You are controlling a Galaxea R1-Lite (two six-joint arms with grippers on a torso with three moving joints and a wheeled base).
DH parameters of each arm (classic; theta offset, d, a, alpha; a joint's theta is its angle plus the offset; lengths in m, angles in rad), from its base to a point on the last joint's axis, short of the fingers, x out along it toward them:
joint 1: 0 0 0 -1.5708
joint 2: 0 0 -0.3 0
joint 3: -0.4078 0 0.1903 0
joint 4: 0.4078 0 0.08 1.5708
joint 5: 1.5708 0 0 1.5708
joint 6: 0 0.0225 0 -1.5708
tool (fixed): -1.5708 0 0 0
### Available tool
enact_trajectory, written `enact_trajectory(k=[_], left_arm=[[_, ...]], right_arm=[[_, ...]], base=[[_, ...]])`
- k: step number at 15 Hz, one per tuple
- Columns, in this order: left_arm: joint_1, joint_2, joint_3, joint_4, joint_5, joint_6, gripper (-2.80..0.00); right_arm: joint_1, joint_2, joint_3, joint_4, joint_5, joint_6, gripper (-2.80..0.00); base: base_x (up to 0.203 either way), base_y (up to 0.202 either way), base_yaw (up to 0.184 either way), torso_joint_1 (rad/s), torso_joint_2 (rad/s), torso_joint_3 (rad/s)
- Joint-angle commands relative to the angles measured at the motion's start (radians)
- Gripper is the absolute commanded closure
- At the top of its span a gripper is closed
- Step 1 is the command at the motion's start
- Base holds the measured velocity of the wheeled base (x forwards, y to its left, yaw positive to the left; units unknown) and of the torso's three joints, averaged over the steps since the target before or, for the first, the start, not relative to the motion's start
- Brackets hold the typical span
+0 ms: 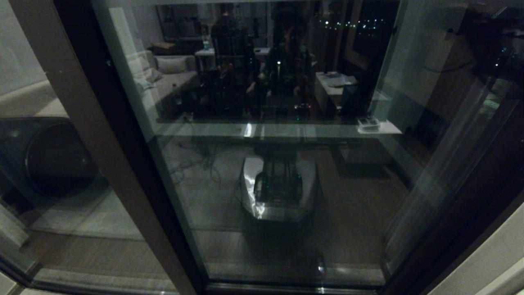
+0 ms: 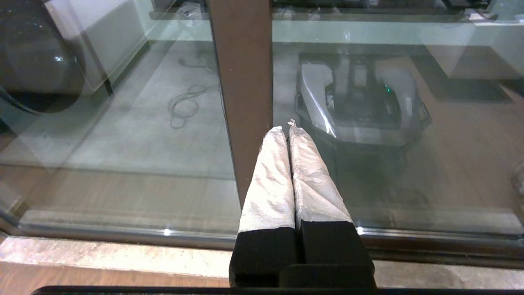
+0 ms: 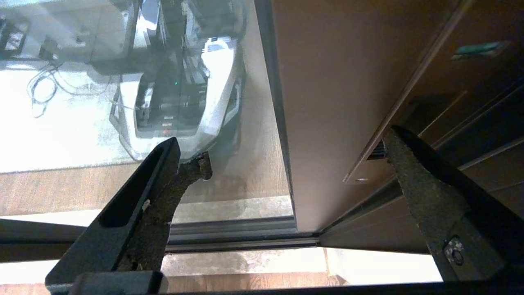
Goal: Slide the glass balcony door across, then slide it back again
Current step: Open the slid door
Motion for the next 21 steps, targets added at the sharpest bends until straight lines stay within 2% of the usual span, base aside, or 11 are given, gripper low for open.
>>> enact_trajectory(k=[1, 13, 21], left_arm=[[0.000, 0.000, 0.002, 0.000, 0.000, 0.000, 0.00], [0.001, 0.000, 0.002, 0.000, 0.000, 0.000, 0.00], [0.001, 0.000, 0.002, 0.000, 0.000, 0.000, 0.00]], right_arm=[[0.004, -0.007, 0.005, 0.006, 0.005, -0.001, -2.80], [0.015, -0.026, 0.033, 0.004, 0.005, -0.004, -2.80], [-0.031, -0.035, 0.027, 0.004, -0.016, -0.062, -2.80]], base=[[0.000, 0.000, 0.000, 0.000, 0.00, 0.000], [0.000, 0.000, 0.000, 0.000, 0.00, 0.000], [0.000, 0.000, 0.000, 0.000, 0.00, 0.000]])
